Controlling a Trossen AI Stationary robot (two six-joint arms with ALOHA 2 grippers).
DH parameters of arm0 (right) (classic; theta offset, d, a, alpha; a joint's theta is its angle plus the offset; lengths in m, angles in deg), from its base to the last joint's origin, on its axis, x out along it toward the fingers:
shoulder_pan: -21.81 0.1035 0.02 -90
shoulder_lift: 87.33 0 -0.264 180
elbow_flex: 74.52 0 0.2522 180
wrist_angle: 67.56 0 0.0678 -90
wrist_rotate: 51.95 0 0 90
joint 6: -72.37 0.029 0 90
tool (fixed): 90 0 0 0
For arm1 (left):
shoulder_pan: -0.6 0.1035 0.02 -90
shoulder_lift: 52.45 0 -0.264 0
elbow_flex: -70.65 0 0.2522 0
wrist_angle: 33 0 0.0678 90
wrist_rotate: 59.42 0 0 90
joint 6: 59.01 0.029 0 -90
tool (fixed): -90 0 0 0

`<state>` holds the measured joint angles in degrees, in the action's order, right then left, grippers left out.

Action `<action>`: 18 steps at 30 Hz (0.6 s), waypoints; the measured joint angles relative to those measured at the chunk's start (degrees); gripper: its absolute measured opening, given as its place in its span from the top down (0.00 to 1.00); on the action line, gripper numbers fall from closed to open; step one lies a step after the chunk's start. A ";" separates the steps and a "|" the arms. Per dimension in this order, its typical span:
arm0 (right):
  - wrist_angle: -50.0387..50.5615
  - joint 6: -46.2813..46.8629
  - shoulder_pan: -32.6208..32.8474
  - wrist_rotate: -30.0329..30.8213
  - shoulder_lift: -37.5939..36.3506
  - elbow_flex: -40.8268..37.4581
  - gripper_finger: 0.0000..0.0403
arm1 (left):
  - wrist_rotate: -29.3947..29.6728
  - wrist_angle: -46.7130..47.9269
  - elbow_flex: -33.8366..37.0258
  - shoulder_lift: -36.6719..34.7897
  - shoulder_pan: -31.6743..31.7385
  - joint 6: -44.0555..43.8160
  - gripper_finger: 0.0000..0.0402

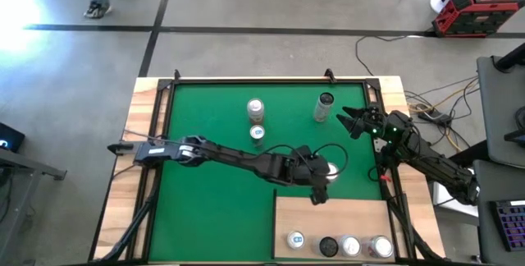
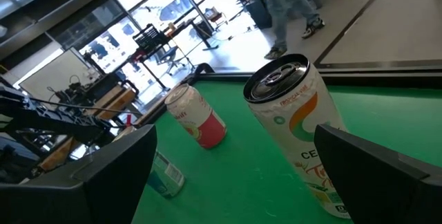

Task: Place canned beverage on shelf
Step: Move the red-silver soda can near the shelf

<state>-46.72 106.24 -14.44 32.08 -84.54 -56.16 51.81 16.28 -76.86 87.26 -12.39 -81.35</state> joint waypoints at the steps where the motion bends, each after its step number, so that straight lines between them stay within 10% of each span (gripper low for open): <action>1: -0.02 0.00 0.00 0.02 0.00 0.00 0.05 | -0.06 -1.37 0.00 0.29 -0.02 0.46 0.36; 18: -0.01 -0.01 0.00 0.02 0.00 0.00 0.05 | -1.22 -11.50 -0.15 3.68 -0.02 4.80 0.36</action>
<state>-46.73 106.23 -14.44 32.10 -84.54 -56.16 50.59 4.78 -77.01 90.93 -12.41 -76.55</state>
